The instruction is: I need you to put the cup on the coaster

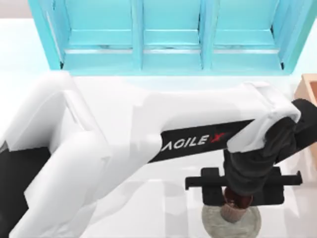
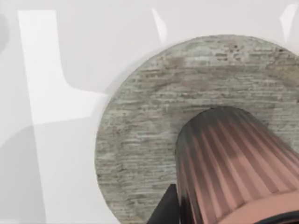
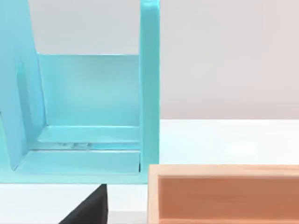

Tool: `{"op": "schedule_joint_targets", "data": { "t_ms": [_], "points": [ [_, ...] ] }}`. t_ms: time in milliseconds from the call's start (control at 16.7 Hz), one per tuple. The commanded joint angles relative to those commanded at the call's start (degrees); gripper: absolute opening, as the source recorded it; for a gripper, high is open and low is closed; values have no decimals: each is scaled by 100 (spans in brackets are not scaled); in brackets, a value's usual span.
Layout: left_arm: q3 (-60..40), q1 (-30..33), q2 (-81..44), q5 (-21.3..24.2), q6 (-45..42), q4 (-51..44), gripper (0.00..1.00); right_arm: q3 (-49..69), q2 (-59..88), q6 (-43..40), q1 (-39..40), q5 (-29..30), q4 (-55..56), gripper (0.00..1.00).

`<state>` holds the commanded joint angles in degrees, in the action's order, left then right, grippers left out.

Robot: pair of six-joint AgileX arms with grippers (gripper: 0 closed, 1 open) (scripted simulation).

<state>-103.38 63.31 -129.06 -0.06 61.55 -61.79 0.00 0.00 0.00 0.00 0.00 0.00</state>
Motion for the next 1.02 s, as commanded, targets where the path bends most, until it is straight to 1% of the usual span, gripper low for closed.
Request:
{"op": "schedule_joint_targets", "data": {
  "t_ms": [660, 720, 1020],
  "points": [
    [0, 0, 0, 0, 0, 0, 98, 0, 0, 0, 0, 0, 0, 100],
    [0, 0, 0, 0, 0, 0, 100, 0, 0, 0, 0, 0, 0, 100],
    [0, 0, 0, 0, 0, 0, 100, 0, 0, 0, 0, 0, 0, 100]
  ]
}}
